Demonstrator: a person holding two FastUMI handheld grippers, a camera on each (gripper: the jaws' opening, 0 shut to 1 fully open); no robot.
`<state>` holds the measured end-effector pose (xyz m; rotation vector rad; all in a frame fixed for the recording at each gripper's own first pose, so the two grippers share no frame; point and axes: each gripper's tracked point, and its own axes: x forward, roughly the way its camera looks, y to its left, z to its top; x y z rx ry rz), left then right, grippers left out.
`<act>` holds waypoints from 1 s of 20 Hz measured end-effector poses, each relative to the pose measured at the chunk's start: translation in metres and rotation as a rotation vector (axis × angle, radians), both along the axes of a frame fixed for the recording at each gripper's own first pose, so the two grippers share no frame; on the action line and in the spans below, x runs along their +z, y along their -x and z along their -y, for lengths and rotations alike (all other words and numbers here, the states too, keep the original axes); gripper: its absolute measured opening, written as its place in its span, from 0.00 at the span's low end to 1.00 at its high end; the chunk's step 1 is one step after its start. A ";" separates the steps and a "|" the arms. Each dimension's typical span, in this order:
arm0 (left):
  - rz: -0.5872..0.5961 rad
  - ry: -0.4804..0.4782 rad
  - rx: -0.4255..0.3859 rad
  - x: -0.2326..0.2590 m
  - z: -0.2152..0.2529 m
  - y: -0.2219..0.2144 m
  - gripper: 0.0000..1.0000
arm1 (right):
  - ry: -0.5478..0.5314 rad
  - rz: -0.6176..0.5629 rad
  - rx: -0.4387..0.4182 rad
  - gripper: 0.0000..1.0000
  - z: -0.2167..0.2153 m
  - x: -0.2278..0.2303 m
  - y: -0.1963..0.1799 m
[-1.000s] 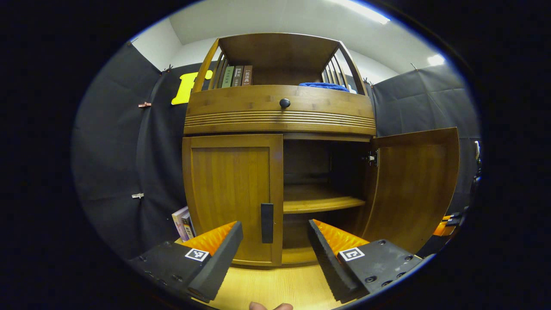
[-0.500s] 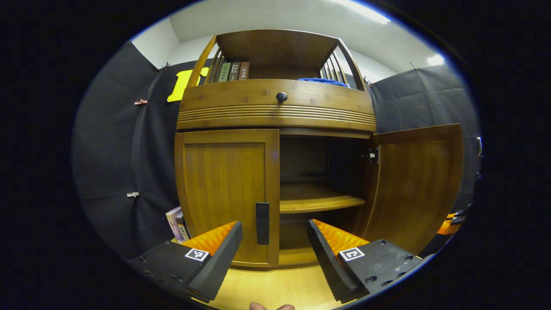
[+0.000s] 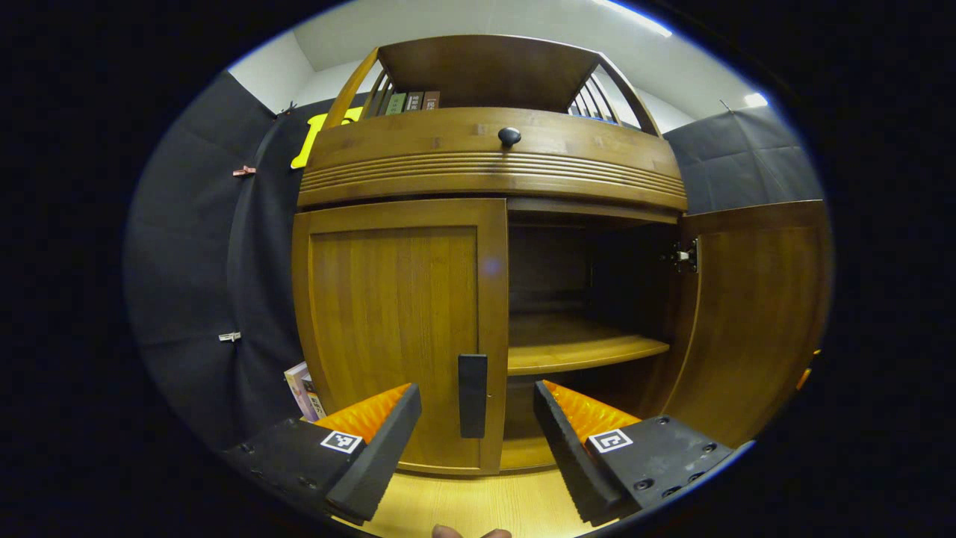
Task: Open the right door of the double-door shoe cabinet with the right hand, and open the left door with the left hand.
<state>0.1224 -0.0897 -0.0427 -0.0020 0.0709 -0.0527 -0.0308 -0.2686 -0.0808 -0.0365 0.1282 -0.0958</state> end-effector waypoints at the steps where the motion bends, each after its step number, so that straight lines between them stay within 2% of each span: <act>1: -0.001 0.002 0.002 -0.002 0.000 -0.008 0.94 | -0.007 0.000 -0.018 0.77 0.004 0.000 0.003; 3: -0.009 -0.005 0.009 -0.009 -0.002 -0.023 0.94 | -0.042 0.002 -0.038 0.95 0.005 0.001 0.008; 4: -0.013 -0.012 0.012 -0.014 -0.003 -0.032 0.94 | -0.047 0.008 -0.053 0.99 0.006 0.003 0.013; 11: -0.083 0.000 0.018 -0.053 -0.005 -0.079 0.92 | -0.047 0.014 -0.088 1.00 0.010 0.009 0.031; 17: -0.101 -0.002 0.035 -0.062 -0.012 -0.100 0.72 | -0.046 0.006 -0.106 0.98 0.013 0.009 0.041; 19: -0.107 0.006 0.015 -0.063 -0.008 -0.103 0.61 | -0.045 0.004 -0.105 1.00 0.011 0.010 0.043; 20: -0.108 0.010 0.005 -0.063 -0.003 -0.102 0.52 | -0.043 0.006 -0.104 0.98 0.009 0.012 0.043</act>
